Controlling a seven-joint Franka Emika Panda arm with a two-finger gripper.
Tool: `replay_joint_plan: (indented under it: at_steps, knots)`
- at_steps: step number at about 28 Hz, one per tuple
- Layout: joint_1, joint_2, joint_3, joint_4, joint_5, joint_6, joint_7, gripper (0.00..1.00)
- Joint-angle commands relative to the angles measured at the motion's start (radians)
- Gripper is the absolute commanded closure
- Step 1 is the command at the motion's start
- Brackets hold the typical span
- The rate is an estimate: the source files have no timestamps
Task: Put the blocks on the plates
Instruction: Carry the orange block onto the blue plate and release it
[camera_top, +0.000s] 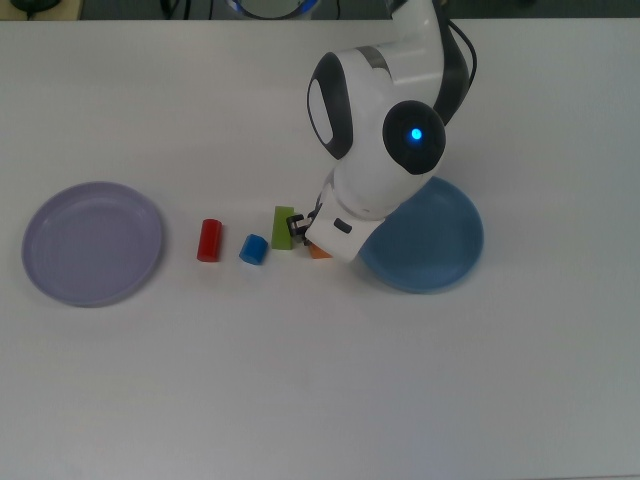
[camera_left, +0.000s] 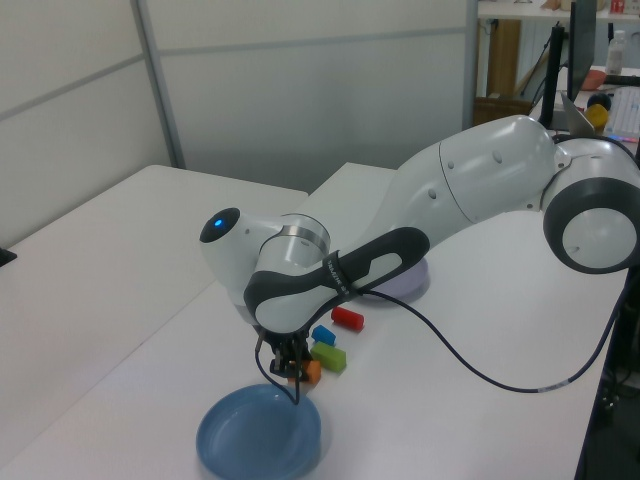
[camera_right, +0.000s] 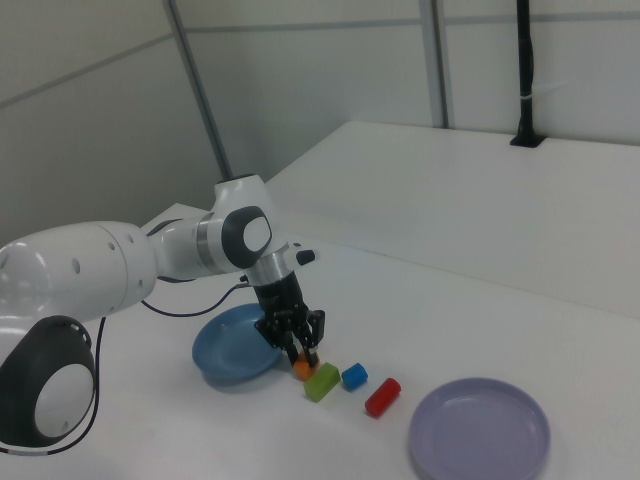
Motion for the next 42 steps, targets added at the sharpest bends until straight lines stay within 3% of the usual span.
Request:
replay_joint_plan:
  at_steps: [1, 14, 24, 30, 39, 42]
  knots:
    - [0.004, -0.008, -0.008, -0.01, -0.014, 0.02, 0.017, 1.0]
    - [0.01, -0.076, 0.001, 0.001, -0.001, 0.017, 0.017, 1.0]
    - [0.117, -0.06, 0.003, 0.018, -0.001, 0.018, 0.023, 1.0]
    - [0.156, -0.054, 0.003, 0.013, -0.009, 0.02, 0.051, 0.91]
    - [0.156, -0.002, 0.001, 0.01, -0.02, 0.103, 0.052, 0.88]
    - [0.156, -0.003, 0.001, 0.01, -0.017, 0.106, 0.052, 0.81]
